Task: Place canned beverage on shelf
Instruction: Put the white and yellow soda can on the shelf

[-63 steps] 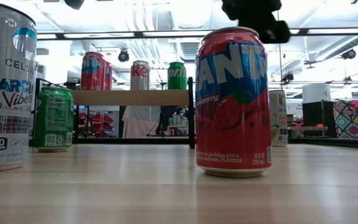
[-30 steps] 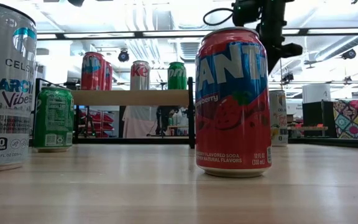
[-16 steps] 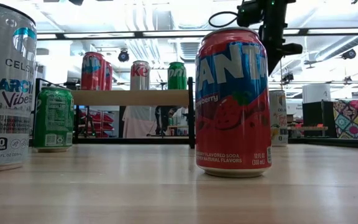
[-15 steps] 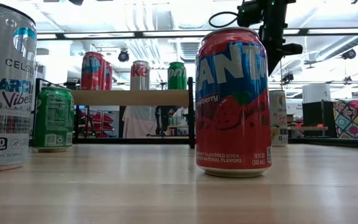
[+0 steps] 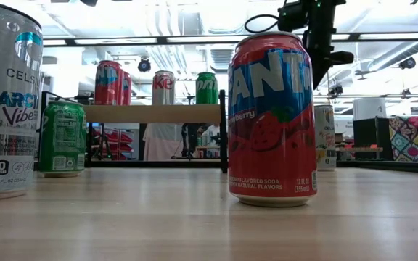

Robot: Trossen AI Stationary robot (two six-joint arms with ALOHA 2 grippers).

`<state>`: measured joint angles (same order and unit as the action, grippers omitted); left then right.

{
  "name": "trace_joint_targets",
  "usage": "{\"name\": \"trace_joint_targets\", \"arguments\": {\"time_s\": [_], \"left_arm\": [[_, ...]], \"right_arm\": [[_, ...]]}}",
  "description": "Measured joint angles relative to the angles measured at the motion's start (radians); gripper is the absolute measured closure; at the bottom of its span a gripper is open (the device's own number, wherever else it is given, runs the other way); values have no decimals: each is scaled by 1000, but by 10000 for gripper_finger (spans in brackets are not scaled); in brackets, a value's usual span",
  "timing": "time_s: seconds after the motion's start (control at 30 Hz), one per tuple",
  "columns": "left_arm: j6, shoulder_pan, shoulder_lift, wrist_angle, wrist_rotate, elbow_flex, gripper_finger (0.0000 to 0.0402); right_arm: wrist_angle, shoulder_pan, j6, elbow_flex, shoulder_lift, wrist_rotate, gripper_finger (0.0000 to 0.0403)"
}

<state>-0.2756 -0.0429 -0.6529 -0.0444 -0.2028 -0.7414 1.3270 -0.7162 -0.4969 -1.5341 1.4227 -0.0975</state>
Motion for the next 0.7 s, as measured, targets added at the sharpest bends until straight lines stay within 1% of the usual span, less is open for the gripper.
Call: {"name": "trace_joint_targets", "arguments": {"time_s": [0.27,0.37,0.5,0.7], "left_arm": [[0,0,0,0,0,0,402],[0,0,0,0,0,0,402],[0,0,0,0,0,0,402],[-4,0,0,0,0,0,402]], "right_arm": [[1,0,11,0,0,0,390],[2,2,11,0,0,0,380],[2,2,11,0,1,1,337],[2,2,-20,0,1,18,239]]}}
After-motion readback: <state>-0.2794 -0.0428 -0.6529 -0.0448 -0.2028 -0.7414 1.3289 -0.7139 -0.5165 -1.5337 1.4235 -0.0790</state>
